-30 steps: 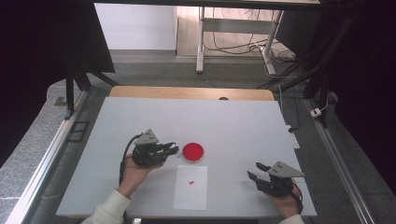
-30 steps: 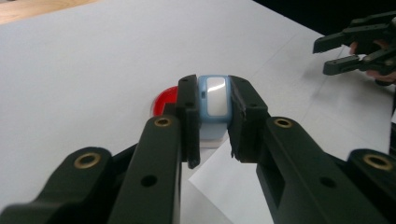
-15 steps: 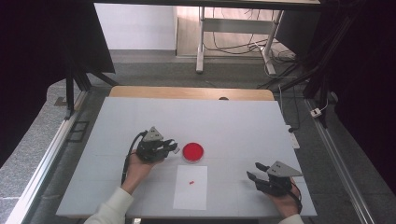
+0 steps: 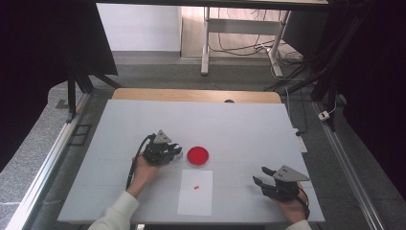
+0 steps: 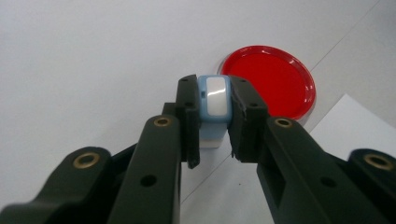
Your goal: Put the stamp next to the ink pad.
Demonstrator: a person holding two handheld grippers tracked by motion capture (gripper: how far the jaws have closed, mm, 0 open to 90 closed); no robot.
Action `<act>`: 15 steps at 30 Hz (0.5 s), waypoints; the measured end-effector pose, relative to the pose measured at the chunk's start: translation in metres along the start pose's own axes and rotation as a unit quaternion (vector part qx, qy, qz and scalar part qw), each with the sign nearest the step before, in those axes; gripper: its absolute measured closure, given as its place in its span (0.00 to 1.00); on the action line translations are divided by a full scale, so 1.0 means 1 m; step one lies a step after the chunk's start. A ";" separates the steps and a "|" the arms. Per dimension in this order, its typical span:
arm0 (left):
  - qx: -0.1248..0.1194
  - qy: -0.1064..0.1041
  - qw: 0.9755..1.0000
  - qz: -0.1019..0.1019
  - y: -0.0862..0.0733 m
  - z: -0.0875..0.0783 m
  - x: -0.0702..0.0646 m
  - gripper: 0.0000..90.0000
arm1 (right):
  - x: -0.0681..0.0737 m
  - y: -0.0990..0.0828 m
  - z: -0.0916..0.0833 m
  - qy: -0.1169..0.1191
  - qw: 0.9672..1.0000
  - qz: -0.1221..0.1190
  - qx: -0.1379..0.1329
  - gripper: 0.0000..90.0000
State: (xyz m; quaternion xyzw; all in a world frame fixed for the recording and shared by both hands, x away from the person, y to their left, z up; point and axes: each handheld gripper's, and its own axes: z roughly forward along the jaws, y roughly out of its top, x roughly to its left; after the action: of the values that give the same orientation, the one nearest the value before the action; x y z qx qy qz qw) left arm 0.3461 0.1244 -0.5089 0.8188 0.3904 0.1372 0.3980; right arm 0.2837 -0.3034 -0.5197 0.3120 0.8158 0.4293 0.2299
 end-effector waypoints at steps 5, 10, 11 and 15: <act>0.010 -0.001 1.000 0.005 -0.001 0.005 -0.002 0.83 | 0.000 0.000 0.000 -0.004 1.000 -0.003 0.004 0.51; 0.009 0.002 1.000 0.008 0.000 0.007 -0.004 0.83 | 0.000 0.000 0.000 0.000 1.000 -0.003 0.004 0.51; 0.009 0.001 1.000 0.008 -0.001 0.007 -0.004 0.83 | 0.000 0.000 0.000 -0.001 1.000 -0.002 0.004 0.51; 0.007 0.001 1.000 0.008 0.000 0.007 -0.004 0.79 | 0.000 0.000 0.000 -0.001 1.000 -0.002 0.005 0.51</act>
State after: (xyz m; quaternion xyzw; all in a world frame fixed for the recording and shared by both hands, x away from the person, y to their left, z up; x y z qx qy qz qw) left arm 0.3472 0.1181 -0.5134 0.8248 0.3846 0.1382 0.3908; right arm 0.2839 -0.3030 -0.5199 0.3118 0.8181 0.4250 0.2298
